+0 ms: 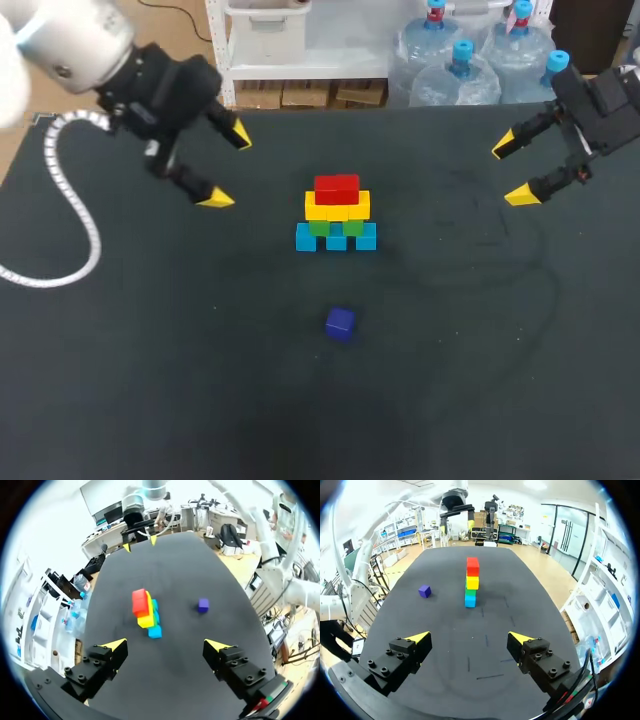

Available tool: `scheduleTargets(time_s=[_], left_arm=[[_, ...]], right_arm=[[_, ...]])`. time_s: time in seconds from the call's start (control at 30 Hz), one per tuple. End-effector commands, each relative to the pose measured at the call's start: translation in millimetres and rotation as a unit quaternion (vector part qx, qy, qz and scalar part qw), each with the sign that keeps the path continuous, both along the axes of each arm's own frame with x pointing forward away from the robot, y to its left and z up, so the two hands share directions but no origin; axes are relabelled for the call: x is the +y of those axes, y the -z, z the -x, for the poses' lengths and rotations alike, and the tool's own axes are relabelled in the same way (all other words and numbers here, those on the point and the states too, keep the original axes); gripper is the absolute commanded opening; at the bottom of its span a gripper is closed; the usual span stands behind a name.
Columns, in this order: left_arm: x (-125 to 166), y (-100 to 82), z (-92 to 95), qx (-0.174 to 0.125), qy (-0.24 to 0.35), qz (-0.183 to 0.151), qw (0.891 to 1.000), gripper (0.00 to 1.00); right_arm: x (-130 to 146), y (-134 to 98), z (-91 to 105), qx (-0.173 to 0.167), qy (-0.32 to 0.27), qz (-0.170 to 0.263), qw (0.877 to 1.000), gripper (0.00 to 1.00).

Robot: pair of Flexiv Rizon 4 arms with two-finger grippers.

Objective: Place the blue cubes, place green cubes on the blue cubes, place the yellow cubes on the green cubes, then place the red cubes on the yellow cubes, and place purple cube on the red cubes.

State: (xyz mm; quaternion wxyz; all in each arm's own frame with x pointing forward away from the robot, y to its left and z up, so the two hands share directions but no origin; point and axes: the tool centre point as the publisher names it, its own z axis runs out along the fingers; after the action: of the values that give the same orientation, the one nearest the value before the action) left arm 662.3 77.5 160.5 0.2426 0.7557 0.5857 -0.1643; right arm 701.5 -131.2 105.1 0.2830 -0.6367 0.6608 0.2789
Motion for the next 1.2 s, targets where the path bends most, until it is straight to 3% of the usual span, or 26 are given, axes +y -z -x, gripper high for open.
scheduleTargets(time_s=[0.03, 0.4, 0.63, 0.9, 1.2], left_arm=[[19.4, -6.3, 28.3, -0.025, 0.016, 0.019, 0.999, 1.00], [16.6, -9.0, 81.0, -0.038, 0.050, -0.010, 0.998, 1.00], [-10.7, -5.1, 110.4, -0.053, 0.031, -0.021, 0.998, 1.00], [-66.2, 31.8, 128.0, -0.055, 0.024, -0.051, 0.997, 1.00], [-110.5, 81.8, 118.3, -0.036, 0.033, -0.072, 0.996, 1.00]], right_arm=[[0.1, 0.2, -0.2, 0.000, 0.000, -0.001, 1.000, 1.00], [0.1, 0.2, -0.2, 0.000, 0.000, -0.001, 1.000, 1.00], [0.1, 0.2, -0.2, 0.000, 0.000, -0.001, 1.000, 1.00], [0.1, 0.2, -0.2, 0.000, 0.000, -0.001, 1.000, 1.00], [0.1, 0.2, -0.2, 0.000, 0.000, -0.001, 1.000, 1.00]])
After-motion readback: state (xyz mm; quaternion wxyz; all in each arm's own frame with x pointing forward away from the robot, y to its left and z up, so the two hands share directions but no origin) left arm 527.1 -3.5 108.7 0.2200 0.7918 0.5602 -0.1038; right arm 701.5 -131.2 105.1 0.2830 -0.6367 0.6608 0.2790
